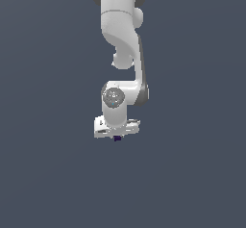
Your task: Pick up the object and move it to a goal position.
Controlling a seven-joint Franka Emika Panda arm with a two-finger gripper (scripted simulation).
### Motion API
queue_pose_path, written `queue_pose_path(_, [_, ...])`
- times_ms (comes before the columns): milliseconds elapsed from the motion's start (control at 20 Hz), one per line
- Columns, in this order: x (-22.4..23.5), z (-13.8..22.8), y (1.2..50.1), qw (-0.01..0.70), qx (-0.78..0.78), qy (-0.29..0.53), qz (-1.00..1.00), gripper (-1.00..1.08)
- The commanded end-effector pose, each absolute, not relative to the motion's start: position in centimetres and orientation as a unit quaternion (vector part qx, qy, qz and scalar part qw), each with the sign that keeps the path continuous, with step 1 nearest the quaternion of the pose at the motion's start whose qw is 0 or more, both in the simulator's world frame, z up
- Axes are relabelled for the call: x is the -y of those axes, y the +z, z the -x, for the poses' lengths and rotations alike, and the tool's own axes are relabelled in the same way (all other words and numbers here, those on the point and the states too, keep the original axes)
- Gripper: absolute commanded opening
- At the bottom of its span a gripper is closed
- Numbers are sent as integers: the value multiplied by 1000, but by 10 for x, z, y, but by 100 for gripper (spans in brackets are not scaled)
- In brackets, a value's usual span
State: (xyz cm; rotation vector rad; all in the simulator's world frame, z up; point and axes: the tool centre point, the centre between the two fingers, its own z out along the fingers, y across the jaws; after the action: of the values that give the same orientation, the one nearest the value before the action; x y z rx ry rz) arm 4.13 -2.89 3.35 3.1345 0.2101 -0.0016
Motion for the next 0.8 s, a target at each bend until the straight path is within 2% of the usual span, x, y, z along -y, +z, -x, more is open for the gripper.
queue_pose_path(0, [26, -32, 39, 0, -67, 0, -998, -100])
queue_pose_path(750, [-4, 53, 83, 0, -67, 0, -998, -100])
